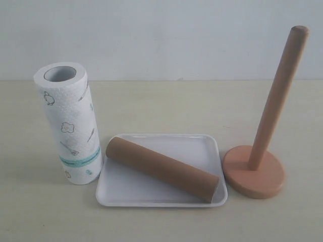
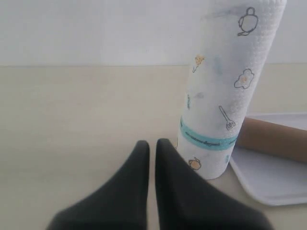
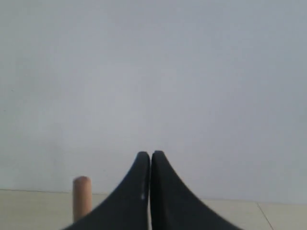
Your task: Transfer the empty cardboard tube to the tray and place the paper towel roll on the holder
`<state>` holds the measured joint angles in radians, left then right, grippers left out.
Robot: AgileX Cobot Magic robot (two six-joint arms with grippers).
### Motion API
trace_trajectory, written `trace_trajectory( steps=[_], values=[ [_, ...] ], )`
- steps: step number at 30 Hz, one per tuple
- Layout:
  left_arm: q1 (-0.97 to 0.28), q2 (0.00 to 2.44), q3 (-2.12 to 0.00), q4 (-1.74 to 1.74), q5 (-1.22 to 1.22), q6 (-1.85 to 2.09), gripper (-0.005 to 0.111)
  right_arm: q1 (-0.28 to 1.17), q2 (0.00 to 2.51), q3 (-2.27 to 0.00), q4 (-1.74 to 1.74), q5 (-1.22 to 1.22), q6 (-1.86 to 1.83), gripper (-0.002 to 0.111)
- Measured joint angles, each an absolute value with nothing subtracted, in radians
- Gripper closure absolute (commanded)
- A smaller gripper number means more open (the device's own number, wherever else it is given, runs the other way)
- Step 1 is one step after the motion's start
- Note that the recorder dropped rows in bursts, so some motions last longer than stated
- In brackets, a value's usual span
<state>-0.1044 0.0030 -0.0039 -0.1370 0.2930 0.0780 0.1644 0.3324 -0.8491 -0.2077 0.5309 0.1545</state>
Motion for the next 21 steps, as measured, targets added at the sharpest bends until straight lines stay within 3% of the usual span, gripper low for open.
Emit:
trace_trajectory(
  steps=[5, 12, 21],
  values=[
    [-0.104, 0.003, -0.004, -0.137, 0.293, 0.078, 0.103, 0.062, 0.222, -0.505, -0.178, 0.347, 0.155, 0.108],
    [-0.104, 0.003, -0.004, -0.137, 0.293, 0.078, 0.103, 0.048, 0.113, -0.119, -0.155, 0.154, 0.157, 0.108],
    [-0.104, 0.003, -0.004, -0.137, 0.293, 0.078, 0.103, 0.048, 0.101, -0.004, -0.138, 0.108, 0.159, 0.108]
  ],
)
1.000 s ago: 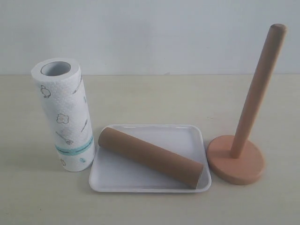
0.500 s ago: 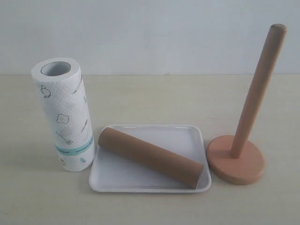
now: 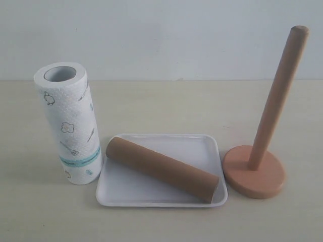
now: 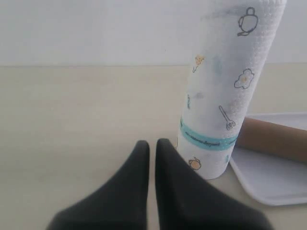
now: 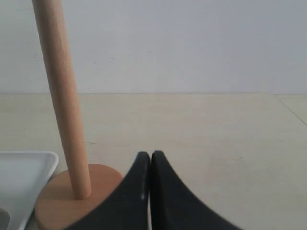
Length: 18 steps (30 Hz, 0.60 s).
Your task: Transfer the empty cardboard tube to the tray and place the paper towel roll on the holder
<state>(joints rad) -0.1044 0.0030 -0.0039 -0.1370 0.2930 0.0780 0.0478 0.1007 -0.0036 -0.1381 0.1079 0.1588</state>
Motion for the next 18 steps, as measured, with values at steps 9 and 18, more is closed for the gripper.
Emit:
trace_trajectory(
  steps=[9, 18],
  values=[
    [-0.104, 0.003, -0.004, -0.137, 0.293, 0.078, 0.103, 0.048, 0.093, 0.001, -0.012, 0.204, 0.032, 0.108],
    [-0.104, 0.003, -0.004, -0.137, 0.293, 0.078, 0.103, 0.046, 0.008, 0.001, 0.011, 0.311, 0.000, 0.108]
  ],
)
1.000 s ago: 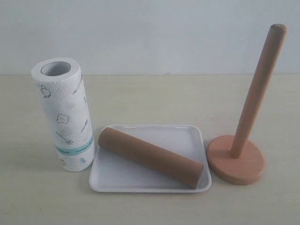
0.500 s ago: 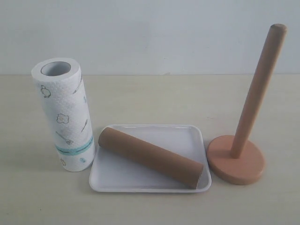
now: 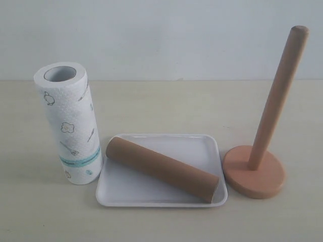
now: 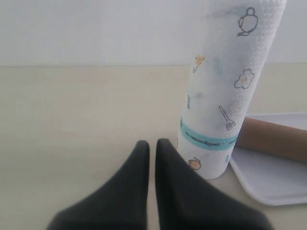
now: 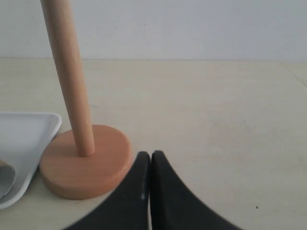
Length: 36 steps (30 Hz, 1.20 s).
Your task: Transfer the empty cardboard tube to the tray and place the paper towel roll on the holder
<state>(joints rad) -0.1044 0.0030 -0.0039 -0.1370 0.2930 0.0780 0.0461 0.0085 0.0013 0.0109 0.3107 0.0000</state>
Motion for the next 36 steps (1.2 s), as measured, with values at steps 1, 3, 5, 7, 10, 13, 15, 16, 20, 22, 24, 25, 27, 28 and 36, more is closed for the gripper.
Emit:
trace_trajectory(
  steps=[1, 3, 5, 7, 10, 13, 15, 16, 20, 22, 24, 25, 27, 28, 36],
  values=[
    [-0.104, 0.003, -0.004, -0.137, 0.293, 0.078, 0.103, 0.046, 0.008, 0.001, 0.011, 0.316, 0.000, 0.108],
    [-0.104, 0.003, -0.004, -0.137, 0.293, 0.078, 0.103, 0.046, 0.006, 0.001, 0.011, 0.323, 0.000, 0.108],
    [-0.104, 0.003, -0.004, -0.137, 0.293, 0.078, 0.103, 0.046, 0.006, 0.001, 0.011, 0.327, 0.000, 0.108],
    [-0.104, 0.003, -0.004, -0.137, 0.293, 0.078, 0.103, 0.046, 0.006, 0.001, 0.016, 0.330, 0.000, 0.108],
    [-0.104, 0.003, -0.004, -0.137, 0.293, 0.078, 0.103, 0.046, 0.006, 0.001, 0.030, 0.333, 0.000, 0.108],
    [-0.104, 0.003, -0.004, -0.137, 0.293, 0.078, 0.103, 0.046, 0.006, 0.001, 0.032, 0.334, 0.000, 0.108],
    [-0.104, 0.003, -0.004, -0.137, 0.293, 0.078, 0.103, 0.046, 0.004, 0.001, 0.033, 0.334, 0.000, 0.108],
    [-0.104, 0.003, -0.004, -0.137, 0.293, 0.078, 0.103, 0.046, 0.004, 0.001, 0.033, 0.334, 0.000, 0.108],
    [-0.104, 0.003, -0.004, -0.137, 0.293, 0.078, 0.103, 0.046, 0.004, 0.001, 0.033, 0.336, 0.000, 0.108],
    [-0.104, 0.003, -0.004, -0.137, 0.293, 0.078, 0.103, 0.046, 0.004, 0.001, 0.033, 0.336, 0.000, 0.108],
    [-0.104, 0.003, -0.004, -0.137, 0.293, 0.078, 0.103, 0.046, 0.004, 0.001, 0.033, 0.337, 0.000, 0.108],
    [-0.104, 0.003, -0.004, -0.137, 0.293, 0.078, 0.103, 0.046, 0.004, 0.001, 0.033, 0.337, 0.000, 0.108],
    [-0.104, 0.003, -0.004, -0.137, 0.293, 0.078, 0.103, 0.046, 0.004, 0.001, 0.033, 0.337, 0.000, 0.108],
    [-0.104, 0.003, -0.004, -0.137, 0.293, 0.078, 0.103, 0.046, 0.004, 0.001, 0.033, 0.337, 0.000, 0.108],
    [-0.104, 0.003, -0.004, -0.127, 0.246, 0.095, 0.103, 0.046, 0.004, 0.001, 0.033, 0.337, 0.000, 0.108]
  ],
)
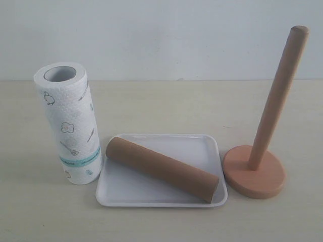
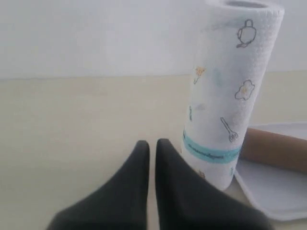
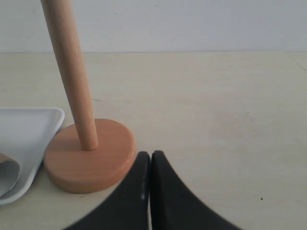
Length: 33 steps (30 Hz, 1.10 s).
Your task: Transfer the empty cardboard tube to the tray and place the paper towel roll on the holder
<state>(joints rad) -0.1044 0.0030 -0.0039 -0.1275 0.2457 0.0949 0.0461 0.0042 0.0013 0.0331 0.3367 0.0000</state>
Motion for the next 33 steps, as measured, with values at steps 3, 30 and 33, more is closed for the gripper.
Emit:
trace_trajectory(
  steps=[3, 30, 33],
  values=[
    [-0.104, 0.003, -0.004, -0.104, 0.091, 0.125, 0.103, 0.046, 0.004, 0.001, 0.033, 0.337, 0.000, 0.108],
    [-0.104, 0.155, -0.004, -0.089, -0.417, 0.051, 0.103, 0.046, 0.004, 0.001, 0.033, 0.337, 0.000, 0.108],
    [-0.104, 0.155, -0.004, -0.089, -0.458, 0.049, 0.103, 0.046, 0.004, 0.001, 0.033, 0.337, 0.000, 0.108]
  ],
)
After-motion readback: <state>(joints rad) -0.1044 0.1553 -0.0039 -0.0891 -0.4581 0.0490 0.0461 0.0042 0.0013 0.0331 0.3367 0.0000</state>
